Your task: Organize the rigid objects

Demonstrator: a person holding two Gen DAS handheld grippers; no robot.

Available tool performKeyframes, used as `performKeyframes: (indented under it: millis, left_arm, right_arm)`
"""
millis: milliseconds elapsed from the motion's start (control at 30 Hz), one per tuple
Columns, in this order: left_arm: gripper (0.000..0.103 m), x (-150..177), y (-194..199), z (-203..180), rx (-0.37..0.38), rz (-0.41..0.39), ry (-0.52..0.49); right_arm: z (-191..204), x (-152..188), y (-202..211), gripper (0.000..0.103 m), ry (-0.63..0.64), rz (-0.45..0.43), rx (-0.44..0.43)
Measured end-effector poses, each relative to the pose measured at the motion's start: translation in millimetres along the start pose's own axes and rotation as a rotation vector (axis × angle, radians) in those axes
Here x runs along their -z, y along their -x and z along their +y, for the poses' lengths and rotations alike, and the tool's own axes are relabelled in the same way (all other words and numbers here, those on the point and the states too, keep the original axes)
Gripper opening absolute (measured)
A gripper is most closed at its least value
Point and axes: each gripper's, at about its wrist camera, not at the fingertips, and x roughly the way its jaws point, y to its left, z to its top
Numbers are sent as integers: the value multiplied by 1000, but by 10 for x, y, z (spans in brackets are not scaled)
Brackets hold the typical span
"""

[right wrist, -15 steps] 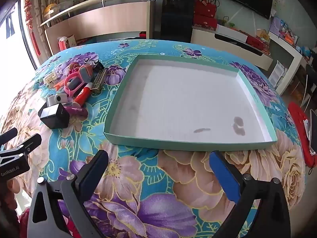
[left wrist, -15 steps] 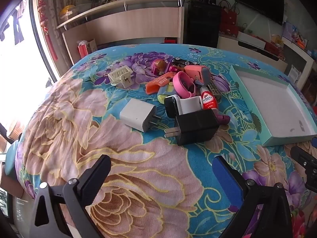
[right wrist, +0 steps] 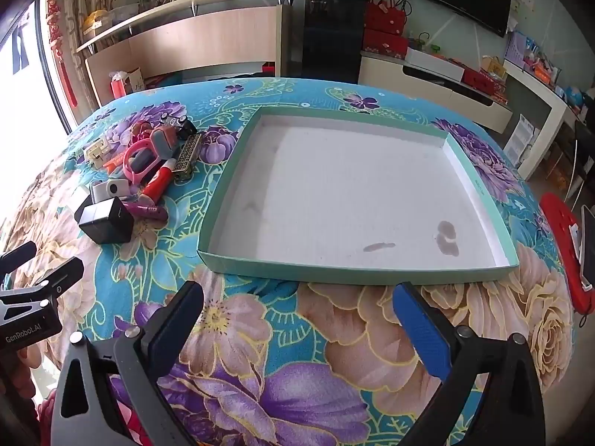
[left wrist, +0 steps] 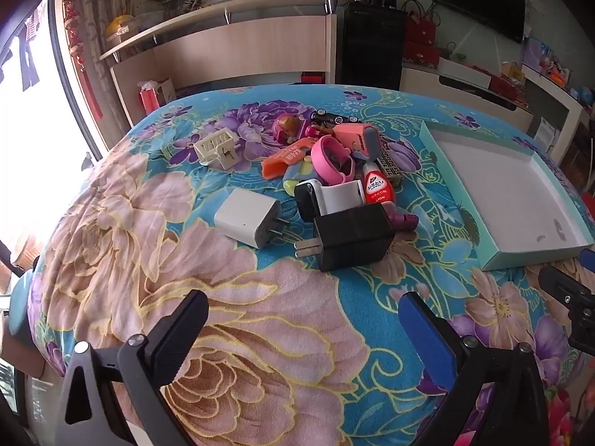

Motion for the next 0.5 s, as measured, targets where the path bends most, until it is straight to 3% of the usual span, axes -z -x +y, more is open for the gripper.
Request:
performKeyframes:
  millis: [500]
  left_arm:
    - [103, -6, 8, -5, -6, -3, 2]
  right_arm:
    - [-41, 46, -31, 102, 0, -8, -1]
